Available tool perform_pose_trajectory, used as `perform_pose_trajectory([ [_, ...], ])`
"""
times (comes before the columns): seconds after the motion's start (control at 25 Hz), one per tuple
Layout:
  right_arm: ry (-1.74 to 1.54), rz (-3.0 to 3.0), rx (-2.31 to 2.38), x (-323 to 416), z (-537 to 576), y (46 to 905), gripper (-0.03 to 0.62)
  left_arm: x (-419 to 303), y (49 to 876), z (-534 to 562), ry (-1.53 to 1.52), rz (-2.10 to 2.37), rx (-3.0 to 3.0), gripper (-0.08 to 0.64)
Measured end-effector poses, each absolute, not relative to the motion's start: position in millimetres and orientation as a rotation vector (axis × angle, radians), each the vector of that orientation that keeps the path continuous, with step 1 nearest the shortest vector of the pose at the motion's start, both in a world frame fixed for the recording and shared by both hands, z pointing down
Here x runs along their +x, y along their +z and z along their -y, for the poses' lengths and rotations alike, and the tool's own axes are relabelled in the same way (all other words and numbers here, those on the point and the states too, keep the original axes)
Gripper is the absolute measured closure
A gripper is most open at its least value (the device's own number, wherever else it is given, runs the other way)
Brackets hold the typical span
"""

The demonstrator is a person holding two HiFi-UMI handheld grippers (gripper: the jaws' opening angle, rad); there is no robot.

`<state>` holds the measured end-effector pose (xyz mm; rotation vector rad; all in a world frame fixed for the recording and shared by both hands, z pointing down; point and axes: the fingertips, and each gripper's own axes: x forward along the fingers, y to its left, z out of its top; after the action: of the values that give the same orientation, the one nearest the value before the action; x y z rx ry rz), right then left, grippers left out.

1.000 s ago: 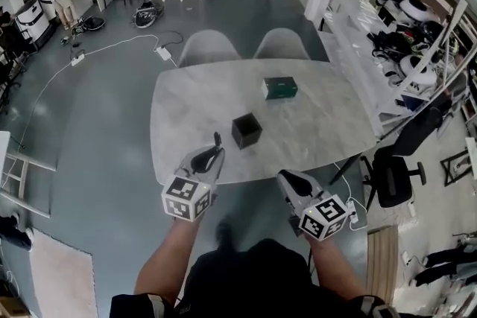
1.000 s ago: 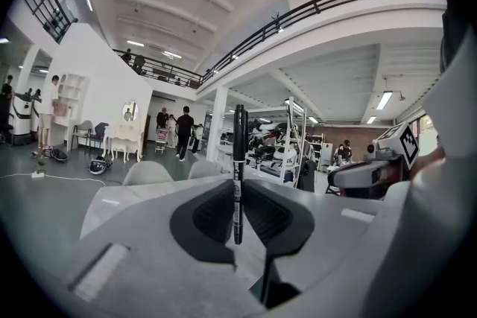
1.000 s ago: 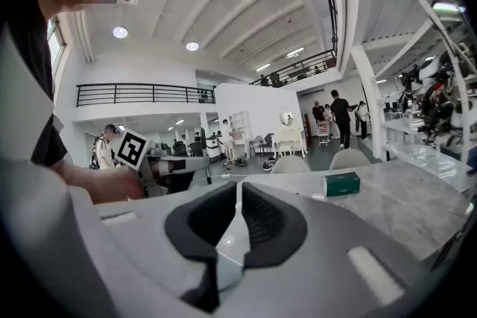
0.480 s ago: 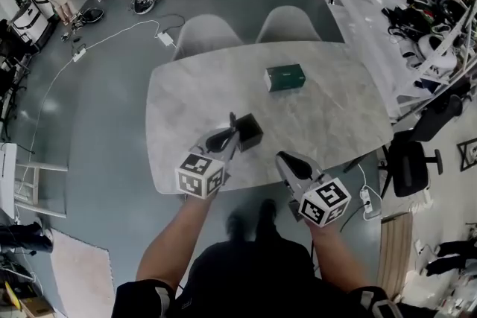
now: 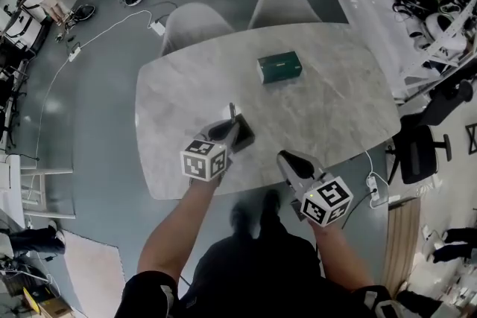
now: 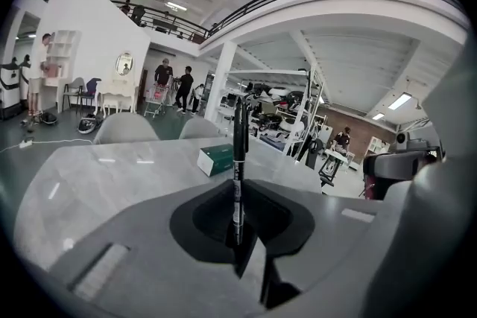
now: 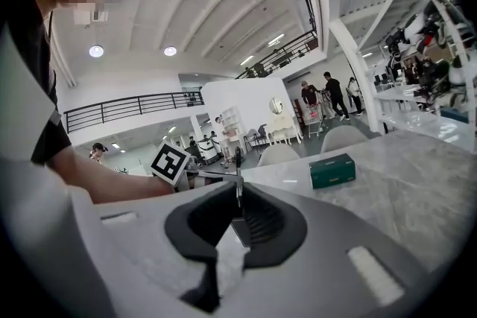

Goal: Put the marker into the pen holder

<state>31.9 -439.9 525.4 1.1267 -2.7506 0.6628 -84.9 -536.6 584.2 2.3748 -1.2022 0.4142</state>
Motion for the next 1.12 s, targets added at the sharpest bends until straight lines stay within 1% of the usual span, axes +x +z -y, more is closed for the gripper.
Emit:
perform_pose_trajectory([
  [0.32,0.715,2.736,1.124,53,458,542,0.568,-71,629,560,0.637,1.183,2.275,0.514],
  [1.12,0.754,2.762,1.072,61,467,548,0.569,-72,673,561,0.840,1.135,2.114,0.512],
])
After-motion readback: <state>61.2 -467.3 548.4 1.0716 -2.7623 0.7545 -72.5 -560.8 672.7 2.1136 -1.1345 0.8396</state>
